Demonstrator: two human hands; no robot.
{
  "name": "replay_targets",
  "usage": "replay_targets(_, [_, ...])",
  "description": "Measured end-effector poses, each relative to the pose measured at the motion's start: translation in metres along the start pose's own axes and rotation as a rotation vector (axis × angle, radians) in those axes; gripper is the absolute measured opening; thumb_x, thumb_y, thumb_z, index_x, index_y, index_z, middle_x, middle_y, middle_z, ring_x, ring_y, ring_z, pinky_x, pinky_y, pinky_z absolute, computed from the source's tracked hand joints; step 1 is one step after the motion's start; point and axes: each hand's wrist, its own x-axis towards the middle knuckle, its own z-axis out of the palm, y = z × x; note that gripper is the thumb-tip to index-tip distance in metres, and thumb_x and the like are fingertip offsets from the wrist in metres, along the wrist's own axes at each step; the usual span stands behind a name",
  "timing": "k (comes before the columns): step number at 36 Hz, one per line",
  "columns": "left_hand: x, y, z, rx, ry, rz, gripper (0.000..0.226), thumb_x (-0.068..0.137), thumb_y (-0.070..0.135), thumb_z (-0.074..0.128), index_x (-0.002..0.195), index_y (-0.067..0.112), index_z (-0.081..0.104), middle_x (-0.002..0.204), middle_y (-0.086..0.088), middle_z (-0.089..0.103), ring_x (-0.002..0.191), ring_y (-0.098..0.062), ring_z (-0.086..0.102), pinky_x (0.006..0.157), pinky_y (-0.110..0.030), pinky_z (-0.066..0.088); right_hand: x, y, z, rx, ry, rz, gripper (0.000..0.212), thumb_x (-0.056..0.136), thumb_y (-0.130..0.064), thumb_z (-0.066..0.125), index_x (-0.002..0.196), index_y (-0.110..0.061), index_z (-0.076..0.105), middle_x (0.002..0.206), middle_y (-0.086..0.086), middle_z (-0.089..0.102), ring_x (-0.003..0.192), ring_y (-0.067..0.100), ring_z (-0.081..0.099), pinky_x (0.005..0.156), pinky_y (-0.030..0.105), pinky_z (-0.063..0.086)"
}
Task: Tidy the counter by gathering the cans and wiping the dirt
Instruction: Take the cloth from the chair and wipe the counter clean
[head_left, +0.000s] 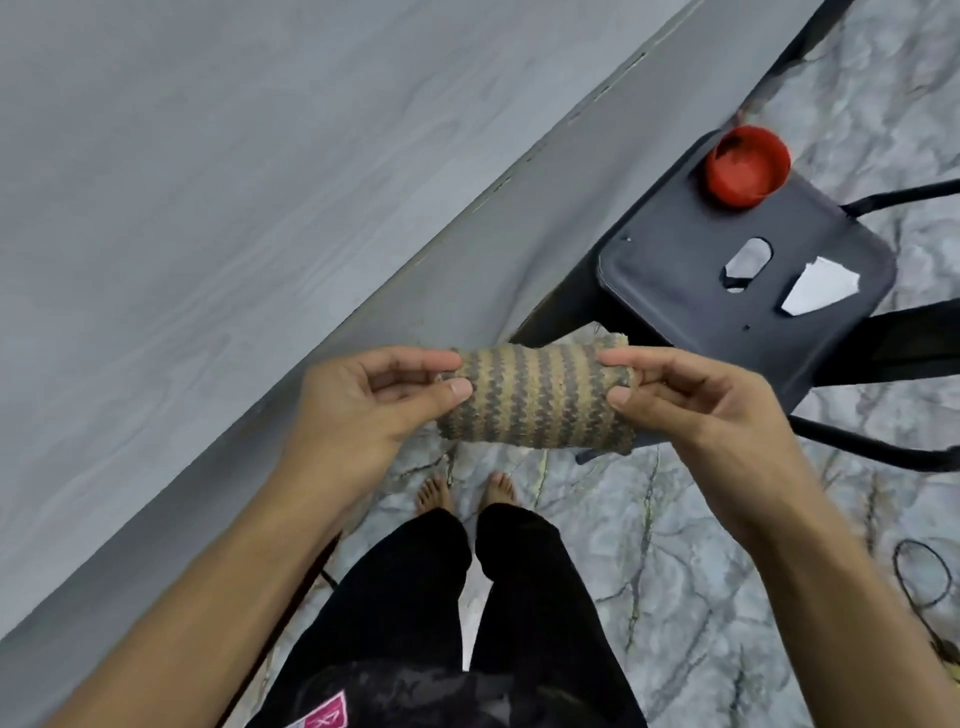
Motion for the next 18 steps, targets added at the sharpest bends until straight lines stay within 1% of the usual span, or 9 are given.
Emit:
replay_targets(2, [0.015, 0.002, 0.008, 0.034, -0.045, 0.021, 0.028, 0.061, 0.024, 0.088, 0.088, 0.021, 0.083, 0.089, 0.0, 0.08, 0.081, -0.009, 0.076, 0.073, -0.014, 0.055, 0.003, 0.005, -0.006, 0.041, 0.054, -0.008, 0.027, 0.084, -0.012, 0.08, 0.11, -0.02, 0.08, 0.108, 0.039, 0.06, 0.094, 0.054, 0.064, 0.084, 0.065, 0.058])
replay_targets(4, [0.03, 0.004, 0.017, 0.079, -0.094, 0.044, 0.027, 0.063, 0.027, 0.089, 0.089, 0.026, 0.083, 0.09, 0.002, 0.081, 0.082, -0.007, 0.076, 0.072, -0.012, 0.053, 0.008, 0.01, -0.013, 0.075, 0.11, -0.016, 0.027, 0.084, -0.009, 0.08, 0.109, -0.019, 0.08, 0.099, 0.038, 0.059, 0.085, 0.041, 0.064, 0.073, 0.046, 0.063])
replay_targets(5, [0.038, 0.005, 0.022, 0.092, -0.115, 0.053, 0.025, 0.065, 0.027, 0.09, 0.089, 0.028, 0.084, 0.09, 0.003, 0.08, 0.081, -0.006, 0.075, 0.071, -0.011, 0.053, 0.01, 0.012, -0.017, 0.099, 0.134, -0.022, 0.026, 0.085, -0.007, 0.079, 0.108, -0.019, 0.081, 0.092, 0.035, 0.057, 0.083, 0.033, 0.061, 0.069, 0.036, 0.062])
replay_targets(6, [0.045, 0.005, 0.028, 0.101, -0.132, 0.061, 0.022, 0.068, 0.024, 0.09, 0.089, 0.028, 0.083, 0.089, 0.004, 0.08, 0.08, -0.004, 0.074, 0.071, -0.011, 0.052, 0.013, 0.014, -0.021, 0.122, 0.161, -0.029, 0.026, 0.085, -0.004, 0.078, 0.107, -0.018, 0.081, 0.085, 0.028, 0.055, 0.083, 0.028, 0.059, 0.067, 0.03, 0.06])
replay_targets(7, [0.053, 0.006, 0.035, 0.113, -0.148, 0.068, 0.021, 0.071, 0.022, 0.09, 0.089, 0.029, 0.083, 0.089, 0.005, 0.08, 0.08, -0.003, 0.074, 0.071, -0.011, 0.051, 0.016, 0.016, -0.024, 0.14, 0.192, -0.037, 0.026, 0.085, -0.003, 0.077, 0.106, -0.018, 0.081, 0.083, 0.02, 0.054, 0.083, 0.025, 0.058, 0.071, 0.027, 0.059])
replay_targets(9, [0.067, 0.007, 0.05, 0.135, -0.17, 0.08, 0.018, 0.074, 0.018, 0.089, 0.088, 0.027, 0.083, 0.088, 0.006, 0.08, 0.078, -0.001, 0.073, 0.069, -0.01, 0.051, 0.023, 0.018, -0.032, 0.152, 0.253, -0.052, 0.026, 0.085, -0.001, 0.076, 0.105, -0.018, 0.082, 0.084, 0.014, 0.055, 0.083, 0.021, 0.058, 0.08, 0.026, 0.056])
replay_targets(12, [0.089, 0.011, 0.077, 0.162, -0.197, 0.098, 0.016, 0.076, 0.014, 0.088, 0.085, 0.025, 0.082, 0.082, 0.009, 0.079, 0.074, 0.003, 0.072, 0.065, -0.008, 0.05, 0.032, 0.02, -0.046, 0.152, 0.336, -0.047, 0.025, 0.088, -0.001, 0.075, 0.106, -0.018, 0.081, 0.088, 0.017, 0.057, 0.081, 0.021, 0.06, 0.062, 0.023, 0.058])
replay_targets(16, [0.122, 0.016, 0.115, 0.207, -0.246, 0.132, 0.019, 0.078, 0.009, 0.087, 0.085, 0.025, 0.079, 0.074, 0.013, 0.077, 0.072, 0.003, 0.071, 0.067, -0.01, 0.051, 0.049, 0.024, -0.066, 0.114, 0.457, -0.047, 0.025, 0.09, -0.005, 0.075, 0.107, -0.023, 0.081, 0.083, 0.014, 0.052, 0.075, 0.023, 0.051, 0.07, 0.029, 0.057])
replay_targets(18, [0.139, 0.018, 0.132, 0.221, -0.257, 0.145, 0.02, 0.078, 0.007, 0.086, 0.084, 0.025, 0.078, 0.071, 0.015, 0.075, 0.071, 0.003, 0.07, 0.069, -0.012, 0.052, 0.061, 0.026, -0.074, 0.116, 0.495, -0.054, 0.026, 0.09, -0.005, 0.074, 0.106, -0.023, 0.081, 0.079, 0.01, 0.053, 0.071, 0.019, 0.05, 0.068, 0.023, 0.055])
